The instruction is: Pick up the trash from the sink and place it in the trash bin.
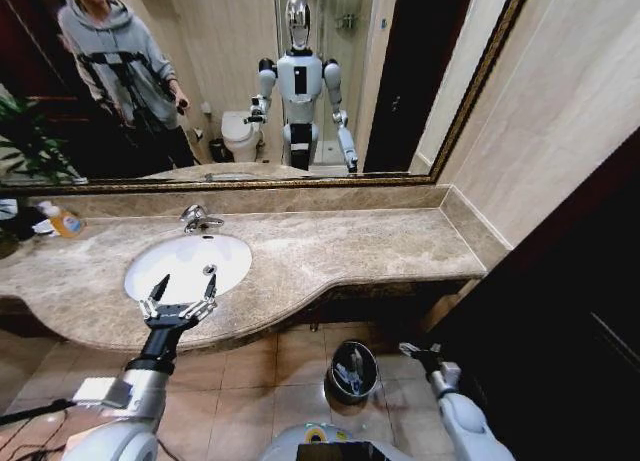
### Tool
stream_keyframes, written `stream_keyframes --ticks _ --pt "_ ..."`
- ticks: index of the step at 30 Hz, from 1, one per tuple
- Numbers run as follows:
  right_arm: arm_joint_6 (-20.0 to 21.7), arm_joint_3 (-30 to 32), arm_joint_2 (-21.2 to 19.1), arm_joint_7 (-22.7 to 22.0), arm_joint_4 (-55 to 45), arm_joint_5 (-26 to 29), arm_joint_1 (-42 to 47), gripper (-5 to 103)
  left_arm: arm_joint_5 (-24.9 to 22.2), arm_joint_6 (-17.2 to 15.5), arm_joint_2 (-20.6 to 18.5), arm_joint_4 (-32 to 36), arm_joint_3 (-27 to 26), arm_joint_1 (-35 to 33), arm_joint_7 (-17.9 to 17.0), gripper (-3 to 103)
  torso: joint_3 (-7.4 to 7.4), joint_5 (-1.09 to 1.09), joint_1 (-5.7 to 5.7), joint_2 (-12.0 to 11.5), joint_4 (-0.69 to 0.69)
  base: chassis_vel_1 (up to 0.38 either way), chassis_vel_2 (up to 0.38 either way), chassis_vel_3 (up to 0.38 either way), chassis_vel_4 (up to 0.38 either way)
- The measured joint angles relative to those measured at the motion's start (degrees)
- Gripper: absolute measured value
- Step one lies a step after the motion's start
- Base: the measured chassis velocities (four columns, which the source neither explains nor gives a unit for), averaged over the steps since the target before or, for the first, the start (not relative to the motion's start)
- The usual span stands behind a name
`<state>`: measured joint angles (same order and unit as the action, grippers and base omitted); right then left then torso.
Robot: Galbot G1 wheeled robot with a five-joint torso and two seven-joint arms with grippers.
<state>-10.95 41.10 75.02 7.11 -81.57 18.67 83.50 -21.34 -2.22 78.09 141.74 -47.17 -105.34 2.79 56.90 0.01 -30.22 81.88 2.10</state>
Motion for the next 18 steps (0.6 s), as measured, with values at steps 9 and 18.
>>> stream_keyframes --ticks 9,18 --pt "-2.44 5.47 3.94 -0.17 -23.00 1.15 7.95 100 0.00 0.00 0.00 0.00 0.00 0.00 0.00 100 0.00 -0.02 0.00 0.00 0.00 0.000 0.000 0.000 0.000" --pt "-2.01 2.57 5.16 -0.72 -38.27 0.44 10.25 100 0.00 0.00 0.00 0.00 0.00 0.00 0.00 100 0.00 -0.02 0.00 0.00 0.01 0.000 0.000 0.000 0.000"
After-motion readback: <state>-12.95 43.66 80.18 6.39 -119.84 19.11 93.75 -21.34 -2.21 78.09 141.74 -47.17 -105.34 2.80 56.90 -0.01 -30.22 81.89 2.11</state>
